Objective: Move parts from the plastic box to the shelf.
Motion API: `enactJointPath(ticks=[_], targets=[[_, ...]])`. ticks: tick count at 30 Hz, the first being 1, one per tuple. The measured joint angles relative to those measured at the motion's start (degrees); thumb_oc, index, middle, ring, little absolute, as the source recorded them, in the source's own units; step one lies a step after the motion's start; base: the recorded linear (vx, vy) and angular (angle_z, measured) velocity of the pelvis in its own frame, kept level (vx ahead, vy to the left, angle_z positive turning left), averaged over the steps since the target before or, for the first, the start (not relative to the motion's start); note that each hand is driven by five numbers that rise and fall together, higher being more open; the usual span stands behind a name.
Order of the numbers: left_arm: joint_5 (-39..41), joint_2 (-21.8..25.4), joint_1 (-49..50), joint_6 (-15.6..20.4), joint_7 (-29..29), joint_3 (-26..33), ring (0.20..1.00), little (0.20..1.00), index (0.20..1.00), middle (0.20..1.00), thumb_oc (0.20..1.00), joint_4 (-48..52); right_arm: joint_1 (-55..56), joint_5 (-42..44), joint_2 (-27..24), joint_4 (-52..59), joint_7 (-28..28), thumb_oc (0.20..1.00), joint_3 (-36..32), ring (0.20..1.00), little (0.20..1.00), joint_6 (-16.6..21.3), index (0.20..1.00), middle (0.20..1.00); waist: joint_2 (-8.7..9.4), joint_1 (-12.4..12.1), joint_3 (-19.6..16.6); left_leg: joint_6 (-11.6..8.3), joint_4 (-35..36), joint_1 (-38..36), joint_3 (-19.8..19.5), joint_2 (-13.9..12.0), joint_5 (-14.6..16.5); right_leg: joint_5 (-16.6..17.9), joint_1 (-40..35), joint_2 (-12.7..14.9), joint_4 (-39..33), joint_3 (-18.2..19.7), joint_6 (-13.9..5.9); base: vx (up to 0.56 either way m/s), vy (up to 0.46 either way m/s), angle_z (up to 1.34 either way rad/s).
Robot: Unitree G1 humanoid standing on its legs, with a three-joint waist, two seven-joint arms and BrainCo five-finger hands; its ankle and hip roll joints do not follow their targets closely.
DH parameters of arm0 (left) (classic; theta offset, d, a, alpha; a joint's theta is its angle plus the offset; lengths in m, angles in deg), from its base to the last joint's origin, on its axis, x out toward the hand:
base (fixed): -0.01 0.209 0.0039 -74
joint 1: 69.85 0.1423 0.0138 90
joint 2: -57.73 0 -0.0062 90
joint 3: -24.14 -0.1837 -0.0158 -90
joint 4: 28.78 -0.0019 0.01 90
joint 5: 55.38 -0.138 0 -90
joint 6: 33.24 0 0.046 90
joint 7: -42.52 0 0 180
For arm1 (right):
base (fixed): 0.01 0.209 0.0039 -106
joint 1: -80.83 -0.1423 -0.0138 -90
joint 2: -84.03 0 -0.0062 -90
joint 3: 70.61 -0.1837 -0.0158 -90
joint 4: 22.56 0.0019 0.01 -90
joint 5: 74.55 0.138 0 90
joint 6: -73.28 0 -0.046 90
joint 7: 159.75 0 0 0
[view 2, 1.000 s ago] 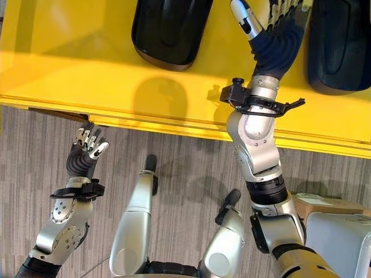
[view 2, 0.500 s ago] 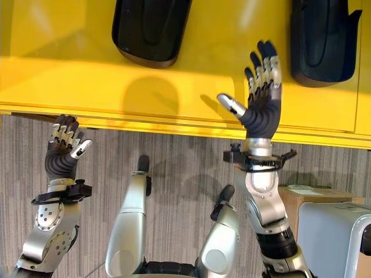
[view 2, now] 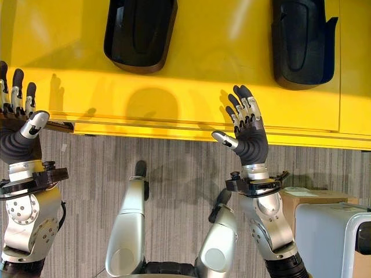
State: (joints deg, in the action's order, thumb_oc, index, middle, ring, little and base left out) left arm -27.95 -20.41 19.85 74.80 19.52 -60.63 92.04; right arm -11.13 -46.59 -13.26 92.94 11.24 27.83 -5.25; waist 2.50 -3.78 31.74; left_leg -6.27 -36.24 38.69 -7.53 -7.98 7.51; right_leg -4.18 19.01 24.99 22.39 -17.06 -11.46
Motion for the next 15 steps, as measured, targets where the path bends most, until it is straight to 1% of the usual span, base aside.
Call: enactJointPath(ticks=[4,5,6,8,12,13,14,15], targets=[[-0.1,0.0,-2.2,0.3,-1.1,0.2,1.000,1.000,1.000,1.000,1.000,0.0,-0.1,0.1,0.0,0.0,0.3,1.000,0.2,1.000,1.000,0.0,1.000,1.000,0.02,0.1,0.0,-0.02,0.2,-0.7,0.1,-0.1,0.0,0.0,-0.6,0.0,-0.1,0.0,0.01,0.00,0.000,0.00],[-1.7,0.0,-4.6,0.3,-2.5,0.2,1.000,1.000,1.000,1.000,1.000,-0.1,-0.2,0.4,0.0,0.0,0.4,1.000,0.9,1.000,1.000,0.0,1.000,1.000,0.03,0.4,0.0,-0.04,0.2,-1.1,0.1,-0.2,0.0,0.0,-1.0,0.0,-0.1,0.0,0.00,0.00,0.000,0.00],[-2.3,0.0,-5.2,0.3,-2.5,0.2,1.000,1.000,1.000,1.000,1.000,-0.4,-0.3,0.7,0.0,0.0,0.6,1.000,1.5,1.000,1.000,0.0,1.000,1.000,0.03,0.4,0.0,-0.05,0.2,-1.5,0.1,-0.1,0.0,0.0,-1.4,0.0,-0.2,0.0,0.00,0.00,0.000,0.00],[-2.4,0.2,-7.4,0.5,-3.1,0.2,1.000,1.000,1.000,1.000,1.000,-0.7,-0.4,1.1,0.0,0.0,1.1,1.000,1.9,1.000,1.000,0.0,1.000,1.000,0.12,1.2,-0.1,0.06,0.2,-1.8,0.2,-0.3,0.1,0.0,-1.6,-0.1,-0.4,0.1,0.02,-0.01,0.007,-0.02],[-3.3,0.2,-9.5,0.4,-5.0,0.0,1.000,1.000,1.000,1.000,1.000,-4.3,-0.5,2.3,0.1,-0.1,1.3,1.000,2.7,1.000,1.000,0.0,1.000,1.000,0.27,1.8,-0.1,0.18,0.0,-1.8,0.3,-0.8,0.2,0.0,-1.5,-0.5,-0.5,0.5,0.05,-0.06,0.026,-0.05],[-4.4,0.2,-10.4,0.4,-5.3,-0.1,1.000,1.000,1.000,1.000,1.000,-6.2,-0.4,2.3,0.1,-0.1,1.4,1.000,2.9,1.000,1.000,-0.1,1.000,1.000,0.34,1.6,-0.2,-0.53,-0.1,-1.8,0.3,-0.8,-0.2,0.4,-1.5,-0.7,-0.4,0.6,0.05,-0.10,0.031,-0.05],[-4.5,0.2,-11.0,0.4,-6.1,-0.2,1.000,1.000,1.000,1.000,1.000,-7.2,-0.7,2.3,0.1,-0.2,1.4,1.000,3.3,1.000,1.000,-0.1,1.000,1.000,0.45,1.9,-0.2,-0.34,0.1,-1.8,0.2,-1.2,0.3,0.3,-1.5,-0.8,-0.5,0.5,0.27,0.06,-0.030,-0.04],[-4.5,0.2,-11.5,0.4,-6.3,-0.4,1.000,1.000,1.000,1.000,1.000,-8.0,-0.7,2.3,0.2,-0.2,1.5,1.000,3.5,1.000,1.000,-0.2,1.000,1.000,0.47,1.7,-0.2,-0.72,0.0,-1.7,0.2,-0.9,-0.2,0.5,-1.4,-0.9,-0.4,0.6,0.26,0.00,0.000,0.00]])
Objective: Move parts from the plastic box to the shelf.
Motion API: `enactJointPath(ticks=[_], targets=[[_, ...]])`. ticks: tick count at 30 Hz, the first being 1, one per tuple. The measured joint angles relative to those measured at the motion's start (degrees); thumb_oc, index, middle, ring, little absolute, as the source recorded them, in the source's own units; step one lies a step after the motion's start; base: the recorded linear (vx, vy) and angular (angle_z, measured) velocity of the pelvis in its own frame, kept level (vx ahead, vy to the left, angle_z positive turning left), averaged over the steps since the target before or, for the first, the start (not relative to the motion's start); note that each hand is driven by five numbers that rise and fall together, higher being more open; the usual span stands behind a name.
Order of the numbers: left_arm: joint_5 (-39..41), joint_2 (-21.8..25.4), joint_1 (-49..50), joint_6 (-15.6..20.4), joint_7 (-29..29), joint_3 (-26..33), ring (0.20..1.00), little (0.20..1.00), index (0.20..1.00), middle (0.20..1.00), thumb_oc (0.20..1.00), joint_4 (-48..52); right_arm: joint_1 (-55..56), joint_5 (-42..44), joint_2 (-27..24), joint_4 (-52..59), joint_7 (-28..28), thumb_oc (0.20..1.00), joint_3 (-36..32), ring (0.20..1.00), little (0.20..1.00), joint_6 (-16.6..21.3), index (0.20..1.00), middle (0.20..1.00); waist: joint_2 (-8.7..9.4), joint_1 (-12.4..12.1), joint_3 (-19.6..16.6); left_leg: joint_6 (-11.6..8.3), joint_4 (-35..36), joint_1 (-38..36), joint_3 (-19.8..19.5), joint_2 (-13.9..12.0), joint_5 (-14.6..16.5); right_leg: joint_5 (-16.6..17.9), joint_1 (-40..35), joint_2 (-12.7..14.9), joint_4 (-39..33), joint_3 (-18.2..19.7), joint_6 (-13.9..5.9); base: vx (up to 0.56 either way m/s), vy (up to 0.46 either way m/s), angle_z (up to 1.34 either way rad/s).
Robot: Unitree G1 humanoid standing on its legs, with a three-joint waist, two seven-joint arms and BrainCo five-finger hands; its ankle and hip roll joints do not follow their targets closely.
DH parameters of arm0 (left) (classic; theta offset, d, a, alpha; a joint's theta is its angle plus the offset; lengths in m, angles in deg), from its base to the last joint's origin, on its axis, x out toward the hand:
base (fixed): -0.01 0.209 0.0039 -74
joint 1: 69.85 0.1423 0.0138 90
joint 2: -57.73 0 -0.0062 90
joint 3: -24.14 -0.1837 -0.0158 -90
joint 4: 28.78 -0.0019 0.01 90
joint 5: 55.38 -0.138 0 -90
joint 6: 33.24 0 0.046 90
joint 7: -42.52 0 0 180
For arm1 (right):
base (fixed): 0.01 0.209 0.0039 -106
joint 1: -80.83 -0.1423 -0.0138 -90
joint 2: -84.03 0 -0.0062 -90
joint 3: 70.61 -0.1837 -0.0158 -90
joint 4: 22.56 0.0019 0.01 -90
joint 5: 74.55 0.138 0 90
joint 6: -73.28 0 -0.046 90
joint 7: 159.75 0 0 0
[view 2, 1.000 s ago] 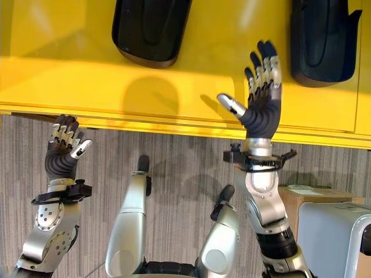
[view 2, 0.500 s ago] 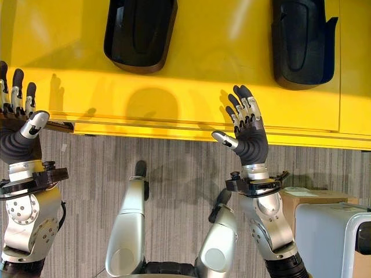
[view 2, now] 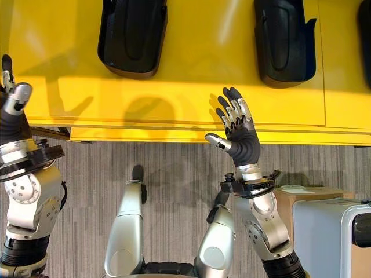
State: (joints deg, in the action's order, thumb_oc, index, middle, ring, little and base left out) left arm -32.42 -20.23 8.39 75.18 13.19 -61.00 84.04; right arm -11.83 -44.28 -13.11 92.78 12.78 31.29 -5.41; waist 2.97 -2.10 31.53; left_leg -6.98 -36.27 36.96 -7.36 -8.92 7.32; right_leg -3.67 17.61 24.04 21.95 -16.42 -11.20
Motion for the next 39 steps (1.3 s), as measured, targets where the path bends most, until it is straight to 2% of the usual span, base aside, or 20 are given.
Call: enactJointPath(ticks=[4,11,18,24,30,32,39], targets=[[0.2,0.2,-4.4,0.0,-2.4,-0.4,1.000,1.000,1.000,1.000,1.000,-7.3,-1.9,0.5,0.1,-1.5,0.2,1.000,1.9,1.000,1.000,-0.3,1.000,1.000,0.41,1.3,0.0,-0.14,-0.1,-0.2,0.2,-0.2,-0.1,0.3,-0.1,-0.1,0.0,0.1,0.18,-0.03,0.012,-0.02],[0.2,0.7,-7.0,-0.3,-4.5,-0.4,1.000,1.000,1.000,1.000,1.000,-13.6,-2.7,0.7,0.1,-2.0,0.2,1.000,2.3,1.000,1.000,-0.4,1.000,1.000,0.57,2.4,0.0,-0.03,-0.1,-0.2,0.3,-0.6,0.1,0.3,-0.1,-0.1,-0.1,0.2,0.25,0.00,0.001,-0.01],[0.8,3.2,-8.5,-1.5,-4.3,-0.8,1.000,1.000,1.000,1.000,1.000,-19.1,-3.4,1.1,0.2,-2.8,0.3,1.000,2.3,1.000,1.000,-0.9,1.000,1.000,0.81,2.9,0.0,-0.15,-1.0,0.0,0.2,-1.1,0.4,0.3,0.1,-0.9,-0.3,0.7,0.32,-0.01,0.013,-0.04],[0.7,6.6,-10.3,-3.1,-3.1,-2.8,1.000,1.000,1.000,1.000,1.000,-23.4,-3.4,1.1,0.5,-3.6,0.6,1.000,2.4,1.000,1.000,-0.9,1.000,1.000,2.15,3.7,-0.1,0.17,-1.6,0.2,0.4,-1.2,0.9,0.4,0.1,-1.0,-0.7,0.9,0.49,0.00,0.004,-0.01],[0.7,8.9,-13.5,-4.5,-1.9,-5.0,1.000,1.000,1.000,1.000,1.000,-27.9,-3.7,1.1,0.6,-4.4,0.6,1.000,2.5,1.000,1.000,-0.9,1.000,1.000,2.29,4.5,-0.1,0.06,-2.0,0.4,0.5,-1.6,1.7,0.4,0.1,-1.0,-0.8,1.0,0.54,0.04,-0.004,-0.01],[0.9,9.1,-15.1,-4.4,-1.9,-5.3,1.000,1.000,1.000,1.000,1.000,-30.0,-3.6,1.1,1.2,-4.5,0.7,1.000,2.5,1.000,1.000,-0.9,1.000,1.000,2.31,4.3,-0.1,-0.07,-2.9,0.6,0.8,-1.7,1.5,1.1,0.5,-1.4,-0.6,1.5,-0.33,0.00,0.015,-0.12],[1.4,11.0,-19.9,-4.7,-1.8,-7.5,1.000,1.000,1.000,1.000,1.000,-36.8,-2.5,1.1,2.2,-5.2,1.2,1.000,3.4,1.000,1.000,-1.1,1.000,1.000,2.42,6.1,-0.1,-0.10,-3.5,1.1,1.2,-2.3,2.3,0.7,1.6,-1.7,-0.1,2.4,0.37,0.01,0.019,-0.06]])
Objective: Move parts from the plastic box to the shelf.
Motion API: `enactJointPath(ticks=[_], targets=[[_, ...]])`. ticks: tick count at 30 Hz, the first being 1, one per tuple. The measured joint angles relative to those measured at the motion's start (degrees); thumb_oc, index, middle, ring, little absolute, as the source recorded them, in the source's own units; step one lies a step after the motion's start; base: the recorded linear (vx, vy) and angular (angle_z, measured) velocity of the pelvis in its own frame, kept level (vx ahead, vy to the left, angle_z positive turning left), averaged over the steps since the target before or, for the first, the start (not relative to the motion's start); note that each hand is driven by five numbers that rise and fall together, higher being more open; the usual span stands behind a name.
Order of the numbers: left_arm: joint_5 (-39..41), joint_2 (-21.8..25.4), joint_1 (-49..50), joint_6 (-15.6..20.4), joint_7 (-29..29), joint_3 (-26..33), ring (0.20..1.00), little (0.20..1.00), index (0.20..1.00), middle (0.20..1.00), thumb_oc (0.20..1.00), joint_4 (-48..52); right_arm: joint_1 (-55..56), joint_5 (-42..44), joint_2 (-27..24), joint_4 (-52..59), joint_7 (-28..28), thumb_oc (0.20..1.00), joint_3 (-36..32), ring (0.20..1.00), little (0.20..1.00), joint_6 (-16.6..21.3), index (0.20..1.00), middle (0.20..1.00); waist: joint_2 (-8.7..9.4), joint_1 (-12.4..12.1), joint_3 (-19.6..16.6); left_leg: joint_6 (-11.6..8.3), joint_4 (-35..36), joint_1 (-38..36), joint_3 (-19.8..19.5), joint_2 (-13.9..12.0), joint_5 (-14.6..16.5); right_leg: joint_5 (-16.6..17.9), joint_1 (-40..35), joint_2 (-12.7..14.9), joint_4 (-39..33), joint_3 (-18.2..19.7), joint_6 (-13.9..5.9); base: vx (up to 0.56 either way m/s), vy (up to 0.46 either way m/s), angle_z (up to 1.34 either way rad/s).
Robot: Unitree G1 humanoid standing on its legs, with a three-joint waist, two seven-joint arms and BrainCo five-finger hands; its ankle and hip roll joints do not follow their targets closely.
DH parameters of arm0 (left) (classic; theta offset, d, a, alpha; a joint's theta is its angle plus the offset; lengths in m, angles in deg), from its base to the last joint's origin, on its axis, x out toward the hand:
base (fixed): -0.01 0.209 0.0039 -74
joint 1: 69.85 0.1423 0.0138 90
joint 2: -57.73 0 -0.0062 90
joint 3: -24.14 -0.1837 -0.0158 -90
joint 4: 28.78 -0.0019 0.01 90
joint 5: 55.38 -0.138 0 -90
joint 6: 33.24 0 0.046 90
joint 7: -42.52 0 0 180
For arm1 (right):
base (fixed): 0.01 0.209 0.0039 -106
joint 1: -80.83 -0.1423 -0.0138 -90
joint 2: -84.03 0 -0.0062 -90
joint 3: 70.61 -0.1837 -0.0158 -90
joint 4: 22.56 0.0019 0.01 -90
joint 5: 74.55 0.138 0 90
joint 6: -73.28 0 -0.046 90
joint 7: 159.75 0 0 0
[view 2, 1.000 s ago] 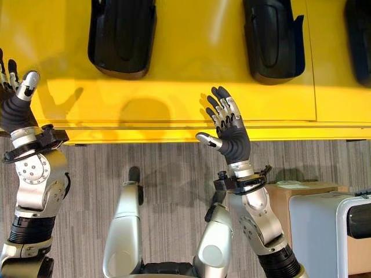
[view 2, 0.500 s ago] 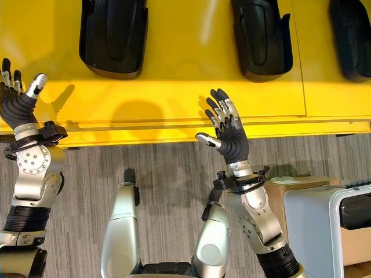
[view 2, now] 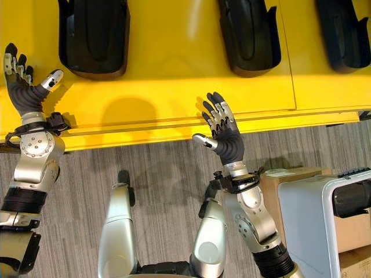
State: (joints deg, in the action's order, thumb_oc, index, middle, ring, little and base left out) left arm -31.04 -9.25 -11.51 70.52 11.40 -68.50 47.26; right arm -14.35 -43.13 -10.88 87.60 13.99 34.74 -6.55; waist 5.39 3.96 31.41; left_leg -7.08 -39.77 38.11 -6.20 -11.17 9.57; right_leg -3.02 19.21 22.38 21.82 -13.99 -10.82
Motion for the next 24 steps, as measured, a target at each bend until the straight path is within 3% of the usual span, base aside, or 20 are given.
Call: enactJointPath(ticks=[13,24], targets=[[1.8,4.5,-9.3,-1.1,1.3,-6.3,1.000,1.000,1.000,1.000,1.000,-8.5,1.7,1.2,-0.2,0.0,1.5,1.000,0.5,1.000,1.000,-0.2,1.000,1.000,0.04,0.7,0.0,-0.04,-0.6,0.0,0.5,-0.5,0.4,0.1,0.3,-0.3,0.1,0.6,-0.12,0.01,0.004,-0.02],[2.2,5.0,-14.7,-1.2,2.4,-10.3,1.000,1.000,1.000,1.000,1.000,-12.5,2.9,1.6,-0.2,0.0,1.7,1.000,0.8,1.000,1.000,-0.2,1.000,1.000,0.19,1.7,-0.1,0.19,-1.8,1.2,0.7,-0.5,0.8,0.1,1.3,-0.3,0.3,1.2,-0.11,0.01,0.004,-0.01]])
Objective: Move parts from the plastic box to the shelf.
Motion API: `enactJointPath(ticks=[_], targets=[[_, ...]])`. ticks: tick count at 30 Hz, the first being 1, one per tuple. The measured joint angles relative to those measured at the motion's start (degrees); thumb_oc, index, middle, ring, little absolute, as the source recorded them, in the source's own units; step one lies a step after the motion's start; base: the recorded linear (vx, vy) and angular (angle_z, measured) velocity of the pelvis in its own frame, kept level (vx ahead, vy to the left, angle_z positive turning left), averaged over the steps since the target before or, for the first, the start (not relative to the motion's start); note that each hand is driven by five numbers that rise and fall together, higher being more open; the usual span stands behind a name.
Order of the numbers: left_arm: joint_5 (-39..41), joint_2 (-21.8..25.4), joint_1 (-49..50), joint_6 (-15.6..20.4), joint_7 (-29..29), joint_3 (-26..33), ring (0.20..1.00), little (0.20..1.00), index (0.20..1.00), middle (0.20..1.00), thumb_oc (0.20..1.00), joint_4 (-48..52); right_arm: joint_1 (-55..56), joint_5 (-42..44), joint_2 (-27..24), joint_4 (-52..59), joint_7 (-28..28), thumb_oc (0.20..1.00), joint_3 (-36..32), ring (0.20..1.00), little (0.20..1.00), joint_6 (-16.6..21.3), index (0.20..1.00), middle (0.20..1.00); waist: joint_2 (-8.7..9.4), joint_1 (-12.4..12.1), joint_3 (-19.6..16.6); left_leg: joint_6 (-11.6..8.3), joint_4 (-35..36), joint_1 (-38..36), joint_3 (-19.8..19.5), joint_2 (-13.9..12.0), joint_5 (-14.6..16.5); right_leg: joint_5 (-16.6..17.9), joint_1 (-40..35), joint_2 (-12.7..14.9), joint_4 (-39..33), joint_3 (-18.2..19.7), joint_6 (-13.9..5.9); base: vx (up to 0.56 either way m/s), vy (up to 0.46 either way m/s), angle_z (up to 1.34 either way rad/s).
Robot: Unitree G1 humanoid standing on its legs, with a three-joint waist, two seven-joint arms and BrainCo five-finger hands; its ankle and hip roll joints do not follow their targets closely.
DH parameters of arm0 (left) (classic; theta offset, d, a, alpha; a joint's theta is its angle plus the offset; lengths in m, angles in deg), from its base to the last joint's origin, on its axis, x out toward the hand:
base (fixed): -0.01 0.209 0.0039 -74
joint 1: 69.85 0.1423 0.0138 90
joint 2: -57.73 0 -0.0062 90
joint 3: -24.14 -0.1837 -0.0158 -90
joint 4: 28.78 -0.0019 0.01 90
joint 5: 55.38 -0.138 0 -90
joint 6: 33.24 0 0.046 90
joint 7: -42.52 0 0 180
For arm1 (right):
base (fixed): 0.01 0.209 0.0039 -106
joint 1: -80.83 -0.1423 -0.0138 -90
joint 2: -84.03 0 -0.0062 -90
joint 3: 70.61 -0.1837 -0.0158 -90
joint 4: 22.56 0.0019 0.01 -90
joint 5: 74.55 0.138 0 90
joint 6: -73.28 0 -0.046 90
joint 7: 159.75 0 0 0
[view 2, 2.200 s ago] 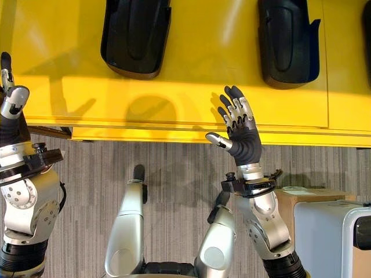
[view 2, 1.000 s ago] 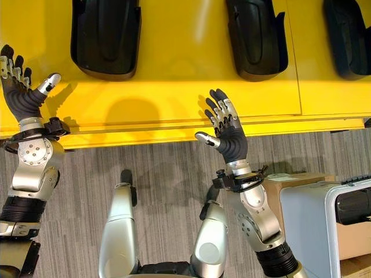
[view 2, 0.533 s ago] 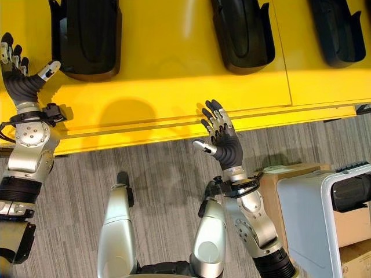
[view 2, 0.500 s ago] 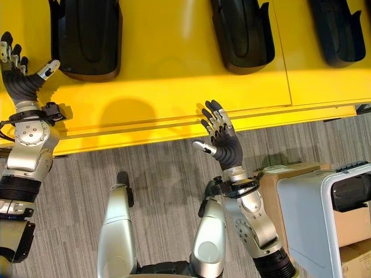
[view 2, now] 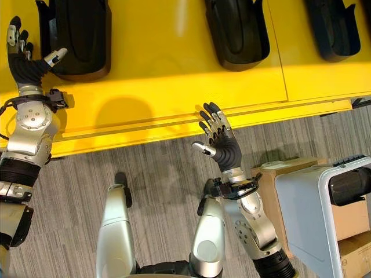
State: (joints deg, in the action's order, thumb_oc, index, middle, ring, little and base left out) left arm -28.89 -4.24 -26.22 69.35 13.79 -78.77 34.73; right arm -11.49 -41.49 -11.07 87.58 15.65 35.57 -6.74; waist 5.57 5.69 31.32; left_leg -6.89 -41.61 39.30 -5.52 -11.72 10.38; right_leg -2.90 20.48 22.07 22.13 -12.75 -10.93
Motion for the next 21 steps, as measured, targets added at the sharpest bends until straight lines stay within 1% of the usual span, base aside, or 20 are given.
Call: enactJointPath(ticks=[10,15,21], targets=[[-0.1,-0.7,-0.3,0.0,0.1,-0.7,1.000,1.000,1.000,1.000,1.000,-0.2,0.2,0.0,0.1,0.0,0.0,1.000,0.2,1.000,1.000,0.0,1.000,1.000,0.07,0.2,0.0,0.06,-0.3,0.0,0.2,-0.1,0.1,0.0,0.5,0.0,0.5,0.5,-0.08,0.00,0.001,-0.01],[-0.2,-0.7,-0.4,-0.6,1.4,-0.7,1.000,1.000,1.000,1.000,1.000,-0.2,0.3,0.0,0.1,0.0,0.0,1.000,0.2,1.000,1.000,0.0,1.000,1.000,0.08,0.4,-0.1,0.08,-0.6,0.0,0.5,-0.2,0.2,0.0,0.9,0.1,0.8,1.0,-0.03,0.00,0.000,-0.03],[-0.7,-0.7,-0.3,-0.7,1.5,-0.8,1.000,1.000,1.000,1.000,1.000,0.1,0.4,0.0,0.1,0.0,0.1,1.000,0.2,1.000,1.000,0.0,1.000,1.000,0.09,0.4,-0.1,0.11,-0.6,0.0,0.6,-0.2,0.2,0.0,0.9,0.1,0.8,1.0,-0.02,0.00,0.000,0.00]])
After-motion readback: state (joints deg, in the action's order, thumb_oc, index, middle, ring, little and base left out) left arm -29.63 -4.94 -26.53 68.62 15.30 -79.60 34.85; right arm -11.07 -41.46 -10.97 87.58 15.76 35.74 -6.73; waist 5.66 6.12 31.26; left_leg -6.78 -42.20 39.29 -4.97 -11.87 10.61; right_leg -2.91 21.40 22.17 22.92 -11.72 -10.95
